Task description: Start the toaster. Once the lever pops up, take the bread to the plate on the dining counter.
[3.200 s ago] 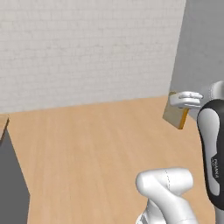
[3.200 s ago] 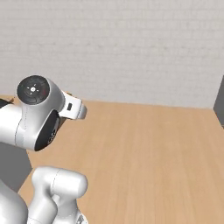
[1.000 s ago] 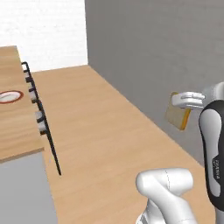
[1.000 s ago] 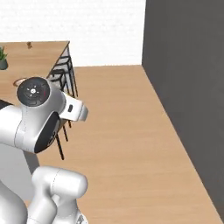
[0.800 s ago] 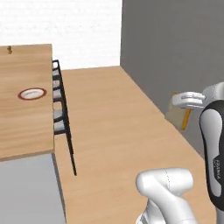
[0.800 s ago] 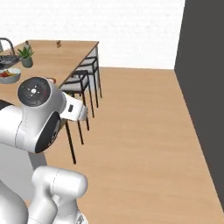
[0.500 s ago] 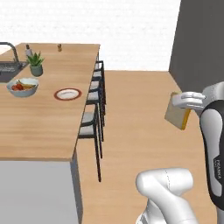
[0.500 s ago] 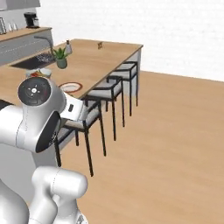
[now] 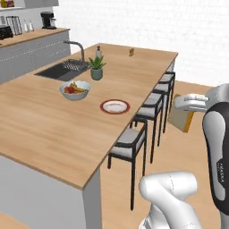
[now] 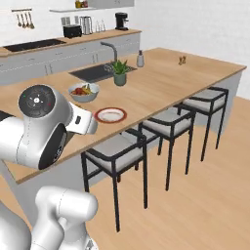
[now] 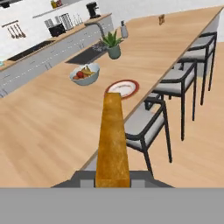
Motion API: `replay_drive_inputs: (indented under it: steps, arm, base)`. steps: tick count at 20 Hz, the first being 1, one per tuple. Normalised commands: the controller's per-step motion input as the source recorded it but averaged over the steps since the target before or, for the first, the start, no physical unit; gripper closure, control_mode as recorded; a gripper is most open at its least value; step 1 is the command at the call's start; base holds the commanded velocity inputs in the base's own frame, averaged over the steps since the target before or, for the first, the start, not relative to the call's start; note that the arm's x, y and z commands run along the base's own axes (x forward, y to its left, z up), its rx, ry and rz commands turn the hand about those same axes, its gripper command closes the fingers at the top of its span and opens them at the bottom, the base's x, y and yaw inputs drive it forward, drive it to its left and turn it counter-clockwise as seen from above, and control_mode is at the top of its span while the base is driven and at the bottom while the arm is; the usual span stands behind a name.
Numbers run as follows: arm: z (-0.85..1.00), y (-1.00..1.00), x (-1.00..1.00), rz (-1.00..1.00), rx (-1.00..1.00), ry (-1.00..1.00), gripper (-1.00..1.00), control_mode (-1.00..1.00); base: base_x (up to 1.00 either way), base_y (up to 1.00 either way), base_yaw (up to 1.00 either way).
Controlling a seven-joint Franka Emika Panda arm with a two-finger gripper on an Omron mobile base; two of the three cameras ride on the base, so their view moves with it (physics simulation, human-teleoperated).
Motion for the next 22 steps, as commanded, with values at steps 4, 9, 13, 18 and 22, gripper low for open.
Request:
replay_drive_inputs:
  steps: [4, 9, 13, 18, 22]
  arm:
    - [0.0, 0.0, 0.0, 0.0, 0.0, 0.0, 1.0, 1.0]
    - [0.0, 0.0, 0.0, 0.0, 0.0, 0.0, 1.0, 1.0]
    - [0.0, 0.0, 0.0, 0.0, 0.0, 0.0, 1.0, 1.0]
    - [0.0, 0.0, 0.0, 0.0, 0.0, 0.0, 1.0, 1.0]
    - [0.0, 0.0, 0.0, 0.0, 0.0, 0.0, 1.0, 1.0]
  base:
    - [0.55, -0.91, 0.6]
    - [0.51, -0.77, 0.58]
    - [0.54, -0.67, 0.58]
    - [0.51, -0.64, 0.59]
    - [0.43, -0.61, 0.57]
